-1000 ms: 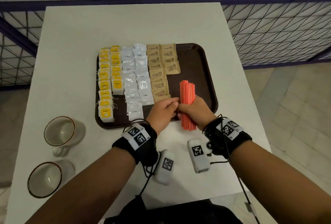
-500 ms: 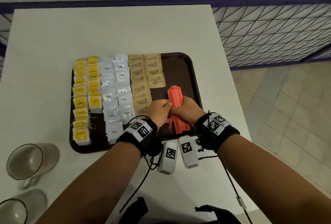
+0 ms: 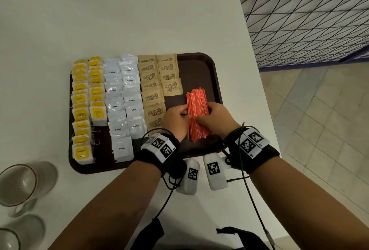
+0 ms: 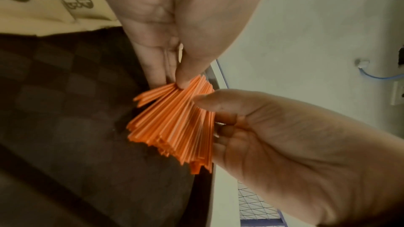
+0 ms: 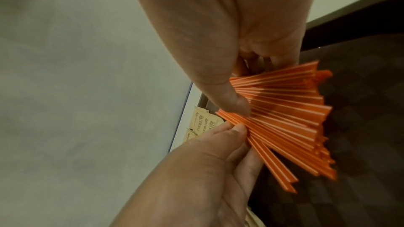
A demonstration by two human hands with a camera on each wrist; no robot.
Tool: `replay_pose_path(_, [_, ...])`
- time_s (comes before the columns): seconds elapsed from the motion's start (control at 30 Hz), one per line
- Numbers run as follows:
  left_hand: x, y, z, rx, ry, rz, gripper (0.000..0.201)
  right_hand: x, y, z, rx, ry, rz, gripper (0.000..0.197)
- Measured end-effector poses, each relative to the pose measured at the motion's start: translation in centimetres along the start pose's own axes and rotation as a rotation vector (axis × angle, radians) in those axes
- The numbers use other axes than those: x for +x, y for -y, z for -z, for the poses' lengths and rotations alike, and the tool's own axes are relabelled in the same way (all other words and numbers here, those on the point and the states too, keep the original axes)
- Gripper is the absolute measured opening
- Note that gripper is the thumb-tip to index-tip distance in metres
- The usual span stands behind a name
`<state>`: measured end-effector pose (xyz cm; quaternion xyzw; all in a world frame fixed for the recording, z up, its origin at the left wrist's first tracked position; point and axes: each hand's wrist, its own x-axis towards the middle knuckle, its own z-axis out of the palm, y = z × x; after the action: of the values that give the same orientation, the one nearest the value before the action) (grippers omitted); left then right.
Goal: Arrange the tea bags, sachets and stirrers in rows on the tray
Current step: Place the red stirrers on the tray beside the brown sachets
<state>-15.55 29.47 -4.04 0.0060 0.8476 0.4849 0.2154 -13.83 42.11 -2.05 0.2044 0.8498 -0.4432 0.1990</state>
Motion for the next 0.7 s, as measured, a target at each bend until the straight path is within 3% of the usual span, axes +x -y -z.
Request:
replay_pose_path(0.2, [0.1, 0.4, -0.3, 0.15, -0.025, -0.002, 0.029, -0.4, -0.4, 0.6, -0.092, 0.011, 0.033, 0.026])
replay_pose_path(0.4, [0.4, 1.0, 0.0, 0.126, 0.001, -0.065, 0.027, 0.3, -0.8, 1.8, -0.365, 0.066, 0.035, 0.022])
replay_pose_path(0.5, [0.8, 1.7, -0.2, 0.121, 0.004, -0.089, 0.026, 1.1, -0.3, 2.4, -0.463, 0.01, 0.064, 0.025])
replay_pose_path(0.63, [1.1, 2.2, -0.5, 0.14, -0.008, -0.09, 0.026, 2.8, 0.7, 2.7, -0.427, -0.172, 0.233, 0.029])
replay_pose_path(0.7, [1.2, 2.3, -0.6, 0.165, -0.001, -0.073, 0.028, 4.0, 1.0, 2.4, -0.407, -0.132, 0.33, 0.038])
